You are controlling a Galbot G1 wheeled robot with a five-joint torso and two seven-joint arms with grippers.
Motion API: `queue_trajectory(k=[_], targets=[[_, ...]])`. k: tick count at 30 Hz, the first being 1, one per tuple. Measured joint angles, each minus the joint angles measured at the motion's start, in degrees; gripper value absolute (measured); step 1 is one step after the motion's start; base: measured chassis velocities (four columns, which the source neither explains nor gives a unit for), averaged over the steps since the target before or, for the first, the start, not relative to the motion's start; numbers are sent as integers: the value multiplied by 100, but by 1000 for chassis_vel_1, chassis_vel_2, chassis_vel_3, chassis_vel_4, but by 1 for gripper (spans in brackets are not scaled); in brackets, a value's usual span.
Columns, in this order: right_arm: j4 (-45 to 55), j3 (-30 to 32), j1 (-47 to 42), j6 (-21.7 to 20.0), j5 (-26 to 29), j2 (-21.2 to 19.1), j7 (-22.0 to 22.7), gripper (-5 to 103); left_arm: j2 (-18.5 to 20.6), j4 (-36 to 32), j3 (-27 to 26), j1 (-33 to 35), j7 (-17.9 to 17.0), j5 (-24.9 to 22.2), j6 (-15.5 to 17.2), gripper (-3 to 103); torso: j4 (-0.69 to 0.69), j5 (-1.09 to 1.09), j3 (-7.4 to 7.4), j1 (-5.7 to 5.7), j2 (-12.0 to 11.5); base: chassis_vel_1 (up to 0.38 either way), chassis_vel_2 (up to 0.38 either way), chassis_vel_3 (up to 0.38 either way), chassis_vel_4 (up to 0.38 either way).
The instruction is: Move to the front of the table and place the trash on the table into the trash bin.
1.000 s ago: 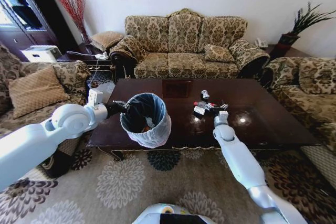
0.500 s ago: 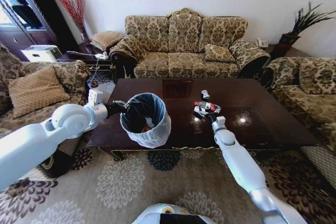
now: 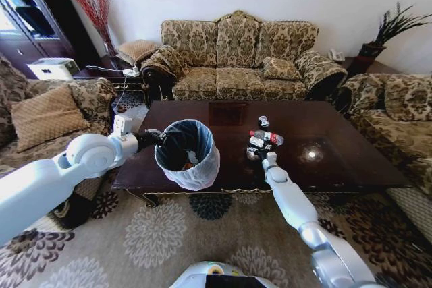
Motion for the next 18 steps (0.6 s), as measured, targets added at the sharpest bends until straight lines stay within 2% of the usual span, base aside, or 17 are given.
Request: queue_trajectory(k=[2, 3, 6, 8, 9, 10, 11, 12, 14, 15, 18], targets=[[-96, 4, 50, 0, -1, -1, 23, 83, 0, 0, 0, 0, 0, 0, 0, 0, -2, -1, 0, 1, -1, 0, 0, 0, 0], [-96, 4, 50, 0, -1, -1, 23, 83, 0, 0, 0, 0, 0, 0, 0, 0, -2, -1, 0, 1, -1, 0, 0, 0, 0], [-145, 7, 65, -2, 7, -42, 31, 66, 0, 0, 0, 0, 0, 0, 0, 0, -3, 0, 0, 0, -1, 0, 0, 0, 0], [-159, 9, 68, -2, 14, -51, 32, 66, 0, 0, 0, 0, 0, 0, 0, 0, -2, 0, 0, 0, -1, 0, 0, 0, 0], [-167, 9, 69, -2, 54, -63, 34, 56, 0, 0, 0, 0, 0, 0, 0, 0, -2, 1, -1, 0, -1, 0, 0, 0, 0], [-167, 9, 69, -2, 54, -63, 34, 56, 0, 0, 0, 0, 0, 0, 0, 0, -2, 1, -1, 0, -1, 0, 0, 0, 0], [-166, 9, 67, -2, 90, -70, 35, 50, 0, 0, 0, 0, 0, 0, 0, 0, -2, 0, -1, 0, -1, 0, 0, 0, 0], [-162, 9, 64, -2, 109, -75, 35, 50, 0, 0, 0, 0, 0, 0, 0, 0, -2, 0, -1, 0, -1, 0, 0, 0, 0], [-133, 9, 41, -3, 137, -103, 37, 40, 0, 0, -1, 0, 0, 0, 0, 0, 0, 1, 0, 0, -1, 0, 0, 0, 0], [-133, 9, 41, -3, 137, -103, 37, 40, 0, 0, -1, 0, 0, 0, 0, 0, 0, 1, 0, 0, -1, 0, 0, 0, 0], [-108, 10, 24, -8, 161, -141, 40, 24, 0, 0, 0, 0, 0, 0, 0, 0, -2, 0, -1, 0, -1, 0, 0, 0, 0]])
